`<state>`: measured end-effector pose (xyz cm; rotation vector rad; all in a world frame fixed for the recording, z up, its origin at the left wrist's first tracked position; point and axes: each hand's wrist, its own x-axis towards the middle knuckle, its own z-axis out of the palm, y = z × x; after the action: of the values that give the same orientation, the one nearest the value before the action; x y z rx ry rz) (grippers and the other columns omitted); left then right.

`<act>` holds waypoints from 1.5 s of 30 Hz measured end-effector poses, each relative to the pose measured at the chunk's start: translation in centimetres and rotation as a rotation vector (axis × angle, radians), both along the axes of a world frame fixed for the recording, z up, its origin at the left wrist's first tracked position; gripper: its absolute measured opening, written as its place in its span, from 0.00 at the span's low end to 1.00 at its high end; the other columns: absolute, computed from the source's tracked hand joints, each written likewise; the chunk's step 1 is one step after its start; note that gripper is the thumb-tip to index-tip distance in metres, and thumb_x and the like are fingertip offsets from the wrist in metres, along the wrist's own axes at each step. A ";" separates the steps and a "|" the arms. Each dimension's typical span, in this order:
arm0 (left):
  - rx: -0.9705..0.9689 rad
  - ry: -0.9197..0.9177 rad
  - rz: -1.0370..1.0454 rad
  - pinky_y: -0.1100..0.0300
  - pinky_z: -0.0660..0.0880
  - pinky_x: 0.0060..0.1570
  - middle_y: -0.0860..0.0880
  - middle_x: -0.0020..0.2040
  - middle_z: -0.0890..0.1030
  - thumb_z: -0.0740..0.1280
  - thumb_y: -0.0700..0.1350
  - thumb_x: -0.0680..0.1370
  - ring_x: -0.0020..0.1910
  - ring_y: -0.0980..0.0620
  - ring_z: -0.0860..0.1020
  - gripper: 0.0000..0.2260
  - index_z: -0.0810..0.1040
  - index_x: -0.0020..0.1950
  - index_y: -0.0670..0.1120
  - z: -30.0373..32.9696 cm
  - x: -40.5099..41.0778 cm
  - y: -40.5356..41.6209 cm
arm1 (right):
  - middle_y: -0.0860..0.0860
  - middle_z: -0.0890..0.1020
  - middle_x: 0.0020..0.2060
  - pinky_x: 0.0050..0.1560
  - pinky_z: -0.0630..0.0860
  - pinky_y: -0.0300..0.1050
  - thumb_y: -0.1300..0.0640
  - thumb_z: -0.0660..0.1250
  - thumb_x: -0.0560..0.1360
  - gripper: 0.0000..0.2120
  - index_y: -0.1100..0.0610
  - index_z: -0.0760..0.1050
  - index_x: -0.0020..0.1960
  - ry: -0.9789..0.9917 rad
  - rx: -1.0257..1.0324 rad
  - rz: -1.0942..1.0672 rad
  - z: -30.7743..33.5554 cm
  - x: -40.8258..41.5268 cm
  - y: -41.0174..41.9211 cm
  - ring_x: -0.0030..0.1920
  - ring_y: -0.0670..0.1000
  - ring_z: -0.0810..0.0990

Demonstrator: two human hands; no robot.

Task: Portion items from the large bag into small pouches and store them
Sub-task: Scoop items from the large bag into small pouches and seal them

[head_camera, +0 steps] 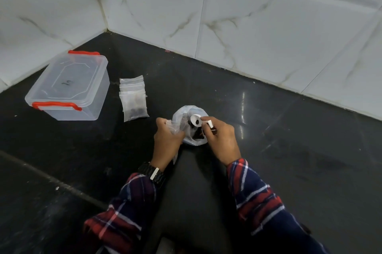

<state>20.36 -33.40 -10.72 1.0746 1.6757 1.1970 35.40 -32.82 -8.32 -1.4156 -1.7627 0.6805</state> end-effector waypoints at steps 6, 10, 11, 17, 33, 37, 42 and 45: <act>-0.009 -0.142 -0.020 0.55 0.74 0.40 0.48 0.43 0.74 0.72 0.44 0.70 0.40 0.51 0.75 0.17 0.64 0.50 0.48 0.2 0.3 0.2 | 0.53 0.81 0.44 0.44 0.77 0.46 0.65 0.63 0.75 0.19 0.56 0.75 0.65 -0.344 0.160 0.123 -0.9 -0.5 0.0 0.42 0.53 0.79; -0.006 -0.174 -0.051 0.56 0.73 0.41 0.49 0.43 0.74 0.70 0.42 0.67 0.40 0.52 0.74 0.18 0.64 0.49 0.47 0.3 0.7 0.2 | 0.54 0.82 0.44 0.43 0.76 0.46 0.62 0.62 0.76 0.16 0.55 0.77 0.63 -0.365 0.133 0.063 -1.1 -1.0 0.5 0.42 0.53 0.79; 0.003 -0.172 -0.045 0.58 0.73 0.41 0.50 0.43 0.73 0.71 0.40 0.70 0.41 0.53 0.74 0.16 0.64 0.50 0.46 0.2 0.8 0.2 | 0.53 0.82 0.43 0.43 0.76 0.47 0.61 0.62 0.77 0.13 0.56 0.79 0.59 -0.341 0.127 0.049 -1.0 -1.1 0.6 0.41 0.53 0.79; 0.008 -0.332 -0.015 0.64 0.76 0.42 0.49 0.48 0.74 0.71 0.40 0.74 0.44 0.54 0.77 0.18 0.65 0.56 0.45 0.8 1.0 0.5 | 0.54 0.80 0.38 0.42 0.76 0.51 0.53 0.58 0.79 0.14 0.62 0.76 0.45 -0.222 0.010 -0.029 -0.3 -1.2 0.9 0.38 0.53 0.78; -0.048 -0.567 0.073 0.57 0.76 0.44 0.44 0.51 0.73 0.61 0.28 0.74 0.47 0.51 0.76 0.16 0.65 0.54 0.46 1.1 0.6 1.0 | 0.54 0.79 0.35 0.38 0.77 0.51 0.58 0.60 0.79 0.10 0.61 0.75 0.43 -0.144 -0.029 -0.055 -0.4 -1.6 1.6 0.34 0.53 0.78; -0.039 -0.842 0.072 0.43 0.76 0.56 0.38 0.56 0.72 0.53 0.23 0.72 0.56 0.39 0.77 0.19 0.66 0.53 0.46 0.6 0.4 1.3 | 0.54 0.80 0.34 0.39 0.77 0.52 0.58 0.61 0.78 0.09 0.62 0.76 0.44 -0.120 -0.052 -0.030 -0.4 -1.6 1.7 0.34 0.53 0.79; -0.060 -0.816 0.126 0.36 0.74 0.56 0.37 0.54 0.72 0.63 0.27 0.70 0.55 0.37 0.77 0.19 0.65 0.52 0.46 -0.6 -0.3 1.8 | 0.56 0.81 0.35 0.40 0.79 0.54 0.59 0.60 0.78 0.09 0.62 0.77 0.45 0.041 -0.165 -0.117 -0.3 -1.8 1.8 0.36 0.57 0.81; -0.059 -0.627 0.160 0.31 0.76 0.49 0.38 0.50 0.72 0.72 0.33 0.63 0.54 0.29 0.76 0.21 0.67 0.50 0.44 -4.3 -0.9 3.4 | 0.56 0.81 0.34 0.38 0.80 0.56 0.57 0.61 0.77 0.09 0.59 0.76 0.43 0.124 -0.214 -0.195 -0.5 -2.0 2.0 0.35 0.58 0.81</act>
<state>19.42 -30.00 -15.03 0.4554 1.3022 1.3946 33.45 -30.82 -8.82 -1.6269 -1.4681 0.8511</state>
